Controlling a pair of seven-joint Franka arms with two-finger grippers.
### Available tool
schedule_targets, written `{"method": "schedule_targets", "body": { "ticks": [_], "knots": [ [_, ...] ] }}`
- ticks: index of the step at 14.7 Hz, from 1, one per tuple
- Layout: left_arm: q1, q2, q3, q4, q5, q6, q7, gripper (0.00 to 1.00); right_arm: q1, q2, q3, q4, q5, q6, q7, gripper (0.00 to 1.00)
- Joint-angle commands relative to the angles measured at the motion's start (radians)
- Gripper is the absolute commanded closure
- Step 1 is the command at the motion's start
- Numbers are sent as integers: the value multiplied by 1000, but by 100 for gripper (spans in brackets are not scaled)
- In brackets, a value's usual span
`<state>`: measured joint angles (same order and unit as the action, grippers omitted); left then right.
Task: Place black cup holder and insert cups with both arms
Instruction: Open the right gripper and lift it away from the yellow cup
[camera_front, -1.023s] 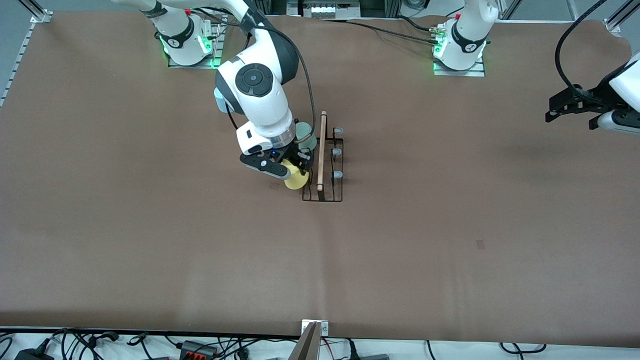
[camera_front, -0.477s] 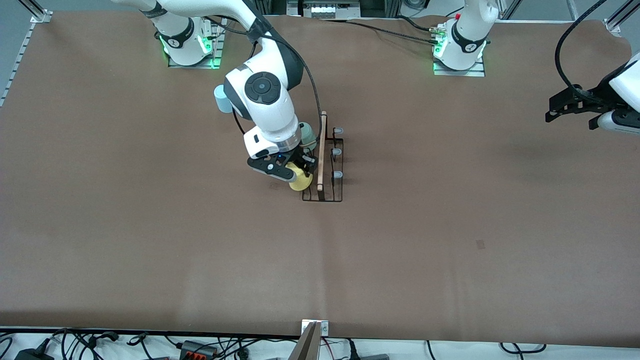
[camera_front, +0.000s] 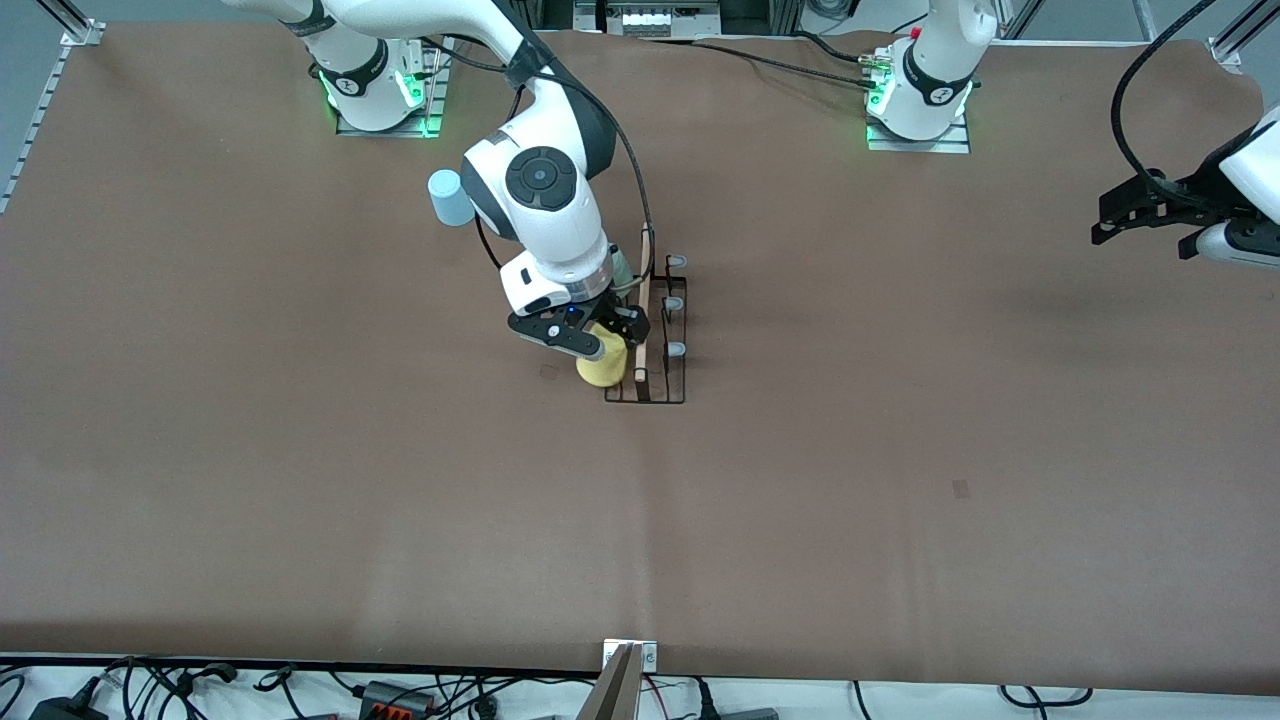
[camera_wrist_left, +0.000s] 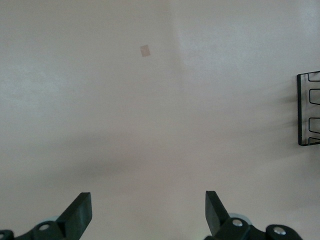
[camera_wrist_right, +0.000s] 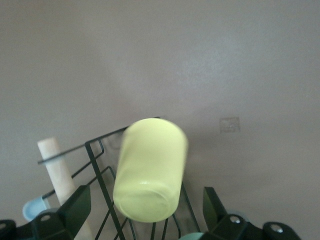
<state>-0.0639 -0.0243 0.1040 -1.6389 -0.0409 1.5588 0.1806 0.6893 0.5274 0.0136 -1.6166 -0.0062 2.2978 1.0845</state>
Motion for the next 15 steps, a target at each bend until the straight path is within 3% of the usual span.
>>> {"method": "schedule_targets", "body": {
  "ticks": [1, 6, 11, 15],
  "knots": [
    [7, -2, 3, 8, -16, -22, 7, 0, -78, -62, 6, 11, 2, -41, -38, 0],
    [-2, 1, 2, 8, -17, -20, 0, 0, -354, -288, 6, 3, 2, -378, -364, 0],
    [-13, 14, -10, 10, -16, -13, -7, 0, -660, -443, -1, 6, -15, -560, -754, 0],
    [-4, 12, -26, 10, -1, -14, -7, 0, -743, -492, -11, 18, -15, -654, -980, 0]
  ]
}}
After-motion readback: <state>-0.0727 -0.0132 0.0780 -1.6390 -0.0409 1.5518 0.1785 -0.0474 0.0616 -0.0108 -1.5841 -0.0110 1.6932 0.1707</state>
